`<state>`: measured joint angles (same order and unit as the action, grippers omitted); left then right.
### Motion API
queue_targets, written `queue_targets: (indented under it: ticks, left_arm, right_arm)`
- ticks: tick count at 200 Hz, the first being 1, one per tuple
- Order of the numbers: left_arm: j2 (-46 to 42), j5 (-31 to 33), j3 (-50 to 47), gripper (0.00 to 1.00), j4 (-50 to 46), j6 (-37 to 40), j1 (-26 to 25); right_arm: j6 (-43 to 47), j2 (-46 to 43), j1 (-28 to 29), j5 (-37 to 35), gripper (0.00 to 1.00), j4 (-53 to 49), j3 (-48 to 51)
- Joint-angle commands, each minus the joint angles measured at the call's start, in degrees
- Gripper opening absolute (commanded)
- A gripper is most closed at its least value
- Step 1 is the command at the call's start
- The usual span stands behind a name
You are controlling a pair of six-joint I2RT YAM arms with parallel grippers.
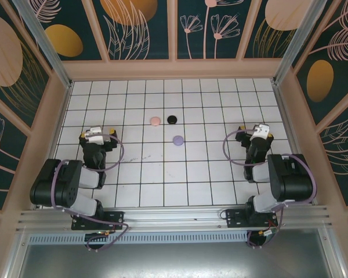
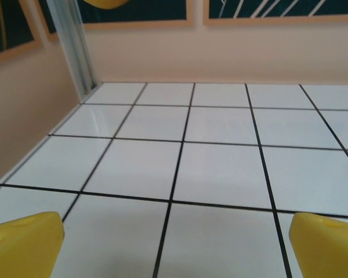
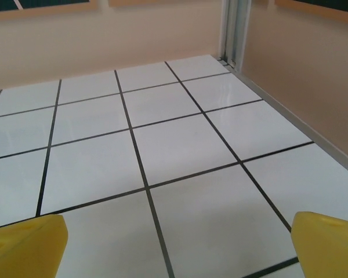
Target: Insert the wireless bluetooth earbuds into the charging case
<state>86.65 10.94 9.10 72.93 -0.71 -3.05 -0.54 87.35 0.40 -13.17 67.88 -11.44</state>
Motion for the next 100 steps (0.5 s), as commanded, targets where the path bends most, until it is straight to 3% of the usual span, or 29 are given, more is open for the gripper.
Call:
queue_targets:
  ticks: [1, 30, 44, 100]
  left_arm:
    - [0.49, -8.45, 3.10, 0.99, 2.88, -1.67, 2.42]
    - [0.84, -8.51, 4.86, 0.99, -0.36, -3.67, 3.84]
    - [0.80, -8.32, 4.96, 0.99, -0.51, -3.71, 3.84]
    - [1.06, -7.45, 5.28, 0.99, -1.00, -3.95, 3.84]
  right_arm:
    - [-0.98, 1.01, -1.81, 10.57, 0.99, 4.13, -1.82]
    - [-1.18, 0.86, -2.12, 11.20, 0.99, 3.99, -1.66]
    - [-0.65, 0.98, -0.84, 8.25, 0.99, 5.19, -1.19]
    - [-0.62, 0.99, -2.25, 12.10, 0.99, 2.87, -2.37]
